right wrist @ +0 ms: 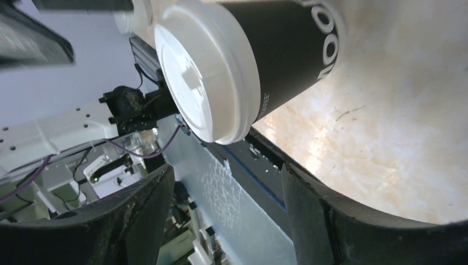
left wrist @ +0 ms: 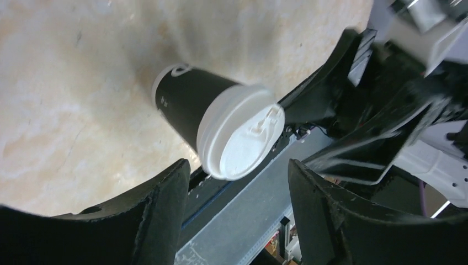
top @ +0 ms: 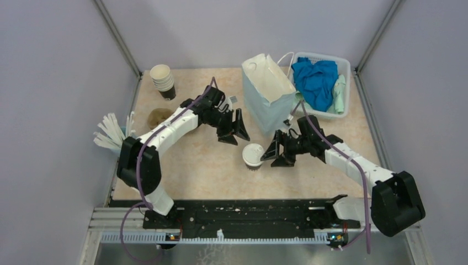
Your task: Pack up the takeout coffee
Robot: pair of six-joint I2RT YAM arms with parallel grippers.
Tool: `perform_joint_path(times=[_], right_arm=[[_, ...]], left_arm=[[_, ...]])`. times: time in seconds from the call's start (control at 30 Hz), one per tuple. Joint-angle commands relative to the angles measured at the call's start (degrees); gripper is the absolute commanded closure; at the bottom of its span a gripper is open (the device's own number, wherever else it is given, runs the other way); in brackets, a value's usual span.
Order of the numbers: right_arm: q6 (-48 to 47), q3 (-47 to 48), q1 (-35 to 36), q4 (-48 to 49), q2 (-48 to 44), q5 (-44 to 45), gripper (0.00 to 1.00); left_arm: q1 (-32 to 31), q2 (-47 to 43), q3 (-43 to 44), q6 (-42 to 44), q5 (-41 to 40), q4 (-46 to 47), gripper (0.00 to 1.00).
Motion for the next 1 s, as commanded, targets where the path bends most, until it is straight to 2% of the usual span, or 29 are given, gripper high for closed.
perform_joint_path(times=[0.0,0.13,0.33,0.43,0.53,0.77,0.97], right_arm=[[10.74,-4.17,4.17,9.52,-2.63,2.03,0.33],[13.85,-5.74,5.84,13.36,-1.89,4.37,0.45],[13.6,-4.7,5.8,14.4,0.69,6.93,0.52],[11.62,-3.14,5.62,12.68,1.8,8.45,0.56],[9.64,-1.42,4.9,10.42,2.92,9.1,0.61],[3.6,2.45,1.19,5.85,6.58,7.67,0.63],[-2.13,7.54,0.29,3.64,12.51,3.9,0.61]], left_arm=[[-0.35,6.33,4.72,1.14,5.51,7.44,0.29],[-0.84,8.43,4.03,1.66,6.69,9.96,0.36],[-2.26,8.01,-1.36,0.14,8.26,15.19,0.45],[-2.42,6.69,-3.08,-0.38,6.01,14.55,0.56],[-2.57,4.28,-5.86,-1.37,5.07,15.12,0.58],[-3.25,-1.44,-13.04,-5.38,3.88,16.81,0.63],[-5.61,-6.54,-19.4,-11.04,4.78,21.07,0.64]])
